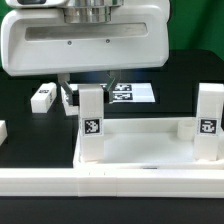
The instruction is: Assemble desk
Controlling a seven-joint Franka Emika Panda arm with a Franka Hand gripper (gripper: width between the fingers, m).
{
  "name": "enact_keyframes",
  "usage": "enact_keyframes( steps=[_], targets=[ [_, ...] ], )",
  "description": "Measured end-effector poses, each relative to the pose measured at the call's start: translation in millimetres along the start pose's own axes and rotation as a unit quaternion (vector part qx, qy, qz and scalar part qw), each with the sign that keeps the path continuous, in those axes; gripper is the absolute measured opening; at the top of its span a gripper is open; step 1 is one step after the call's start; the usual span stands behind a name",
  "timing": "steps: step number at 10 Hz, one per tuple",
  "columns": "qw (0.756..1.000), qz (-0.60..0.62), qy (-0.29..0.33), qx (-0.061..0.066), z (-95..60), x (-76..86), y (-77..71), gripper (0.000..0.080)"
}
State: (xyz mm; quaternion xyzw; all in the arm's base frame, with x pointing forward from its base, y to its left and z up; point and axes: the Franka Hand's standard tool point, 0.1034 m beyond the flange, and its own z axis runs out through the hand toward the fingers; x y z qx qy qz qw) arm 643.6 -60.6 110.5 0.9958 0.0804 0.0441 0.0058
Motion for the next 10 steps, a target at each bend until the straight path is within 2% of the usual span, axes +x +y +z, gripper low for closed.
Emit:
enact_keyframes(
  steps=[2,5,9,10],
  targets=[
    [1.000,0.007,0.000,0.000,0.0,-0.1,0.3,0.0288],
    [0.988,0.154,0.001,0.005,0.3,-0.7,0.9,0.0288],
    [0.944,0.331,0.005,0.007,1.4,-1.0,1.7,0.0290],
    [0.921,0.389,0.005,0.009,1.5,-1.2,1.9,0.0290]
  ],
)
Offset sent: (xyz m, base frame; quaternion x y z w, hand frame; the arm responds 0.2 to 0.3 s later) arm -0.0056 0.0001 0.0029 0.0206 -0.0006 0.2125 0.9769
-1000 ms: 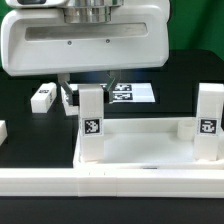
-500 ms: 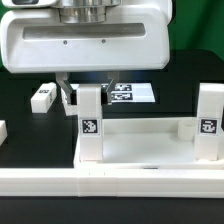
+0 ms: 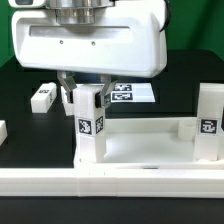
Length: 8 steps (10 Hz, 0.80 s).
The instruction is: Assemble desk
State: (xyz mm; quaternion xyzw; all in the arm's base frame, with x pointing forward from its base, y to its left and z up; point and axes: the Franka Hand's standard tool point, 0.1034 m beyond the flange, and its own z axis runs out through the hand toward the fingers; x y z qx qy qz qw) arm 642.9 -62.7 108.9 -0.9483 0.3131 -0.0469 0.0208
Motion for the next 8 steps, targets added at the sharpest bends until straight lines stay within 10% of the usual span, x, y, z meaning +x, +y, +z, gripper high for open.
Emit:
enact_keyframes(
  steps=[8],
  targets=[
    [0.979,0.205,0.000,-0.002,0.5,-2.2,-2.4,0.0309]
  ],
)
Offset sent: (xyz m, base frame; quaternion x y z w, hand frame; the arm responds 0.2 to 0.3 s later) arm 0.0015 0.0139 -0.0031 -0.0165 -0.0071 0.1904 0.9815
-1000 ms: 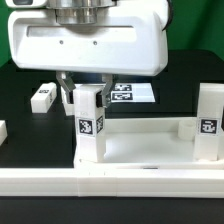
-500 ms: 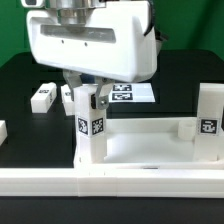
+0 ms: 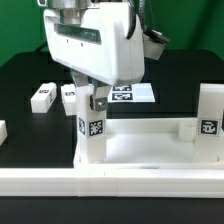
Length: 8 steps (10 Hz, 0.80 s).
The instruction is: Assemble desk
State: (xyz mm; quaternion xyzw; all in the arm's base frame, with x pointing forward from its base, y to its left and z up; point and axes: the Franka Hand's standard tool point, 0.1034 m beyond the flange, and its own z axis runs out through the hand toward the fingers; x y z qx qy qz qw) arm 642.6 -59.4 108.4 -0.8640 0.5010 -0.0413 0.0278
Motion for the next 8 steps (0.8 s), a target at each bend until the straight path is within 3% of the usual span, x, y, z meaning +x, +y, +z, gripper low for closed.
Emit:
enact_keyframes(
  steps=[1,2,4,8],
  targets=[
    [1.000,-0.019,-0.002,-0.002,-0.3,0.9,1.1,0.0511],
    [0.999,-0.039,-0.004,-0.005,-0.4,0.5,1.2,0.0606],
    [0.989,-0.146,-0.005,-0.006,0.8,-0.2,1.3,0.0636],
    [0.931,-0.364,-0.002,-0.010,-0.4,0.8,-0.7,0.0649]
  ],
)
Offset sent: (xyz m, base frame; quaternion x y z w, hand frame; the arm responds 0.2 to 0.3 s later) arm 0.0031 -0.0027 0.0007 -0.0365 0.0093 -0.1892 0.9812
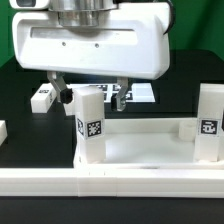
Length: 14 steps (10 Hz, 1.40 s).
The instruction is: Assemble desk
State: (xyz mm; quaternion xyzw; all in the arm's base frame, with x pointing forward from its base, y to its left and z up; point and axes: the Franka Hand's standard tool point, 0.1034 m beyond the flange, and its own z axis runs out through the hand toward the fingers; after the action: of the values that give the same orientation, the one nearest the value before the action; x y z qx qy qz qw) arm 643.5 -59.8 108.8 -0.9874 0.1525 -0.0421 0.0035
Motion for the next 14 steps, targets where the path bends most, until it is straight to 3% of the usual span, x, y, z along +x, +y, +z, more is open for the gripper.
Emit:
enact_keyframes(
  steps=[4,8,9,10,11,12,14],
  targets=[
    [0.986,-0.167,-0.009,-0.003,-0.4,0.0,1.4,0.0649],
    [0.967,-0.253,-0.009,-0.003,0.5,-0.1,4.0,0.0649],
    [0.967,-0.256,-0.009,-0.003,0.5,-0.1,4.1,0.0553],
    [0.967,-0.255,-0.009,-0.003,0.5,-0.1,4.1,0.0553],
    [0.967,-0.255,-0.009,-0.003,0.5,-0.1,4.1,0.0366],
    [0.967,-0.255,-0.009,-0.003,0.5,-0.1,4.0,0.0288],
    [0.971,-0.240,-0.009,-0.003,0.5,-0.1,4.0,0.0288]
  ],
)
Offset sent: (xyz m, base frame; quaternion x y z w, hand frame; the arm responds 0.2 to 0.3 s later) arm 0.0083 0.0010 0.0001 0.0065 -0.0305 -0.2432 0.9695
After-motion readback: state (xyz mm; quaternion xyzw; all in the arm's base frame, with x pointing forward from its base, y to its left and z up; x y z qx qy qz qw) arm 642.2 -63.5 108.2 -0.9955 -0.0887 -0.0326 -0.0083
